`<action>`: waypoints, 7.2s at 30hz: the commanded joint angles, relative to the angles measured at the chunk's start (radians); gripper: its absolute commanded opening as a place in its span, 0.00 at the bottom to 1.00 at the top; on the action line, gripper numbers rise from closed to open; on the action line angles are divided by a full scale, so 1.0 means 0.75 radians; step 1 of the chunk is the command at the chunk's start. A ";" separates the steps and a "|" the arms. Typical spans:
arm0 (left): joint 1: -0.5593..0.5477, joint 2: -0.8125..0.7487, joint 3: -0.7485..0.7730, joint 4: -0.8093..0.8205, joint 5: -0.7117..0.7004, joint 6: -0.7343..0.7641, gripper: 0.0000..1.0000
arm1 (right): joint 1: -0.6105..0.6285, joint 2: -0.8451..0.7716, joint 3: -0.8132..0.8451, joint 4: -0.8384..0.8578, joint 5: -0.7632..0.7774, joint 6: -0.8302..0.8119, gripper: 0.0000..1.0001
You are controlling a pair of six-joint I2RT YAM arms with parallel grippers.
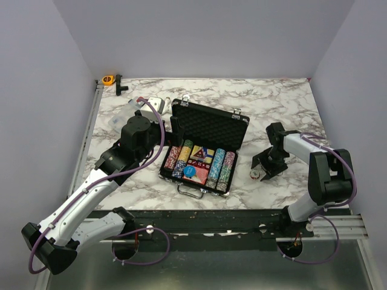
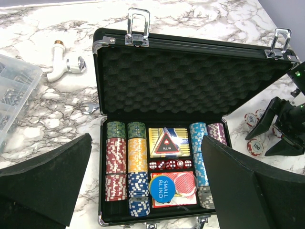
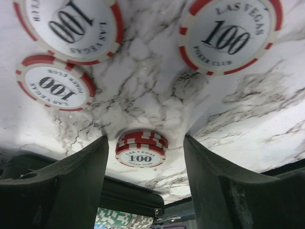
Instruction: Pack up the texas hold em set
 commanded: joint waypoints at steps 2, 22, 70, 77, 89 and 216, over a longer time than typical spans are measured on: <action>-0.006 -0.009 0.037 -0.008 0.024 -0.002 0.97 | 0.014 -0.013 0.030 0.126 0.028 -0.053 0.72; -0.007 -0.009 0.034 -0.007 0.025 -0.004 0.98 | -0.414 -0.158 0.004 0.037 0.044 -0.632 0.76; -0.006 0.021 0.035 -0.008 0.013 0.004 0.97 | -0.413 0.175 0.071 0.123 0.199 -0.722 0.52; -0.007 0.025 0.034 -0.006 0.015 0.004 0.97 | -0.414 0.175 0.055 0.145 0.201 -0.738 0.52; -0.007 0.023 0.034 -0.004 0.024 -0.001 0.97 | -0.413 0.082 0.030 0.191 0.114 -0.782 0.39; -0.004 0.041 0.052 -0.020 0.074 -0.021 0.97 | 0.079 -0.236 0.107 0.016 0.075 -0.674 0.69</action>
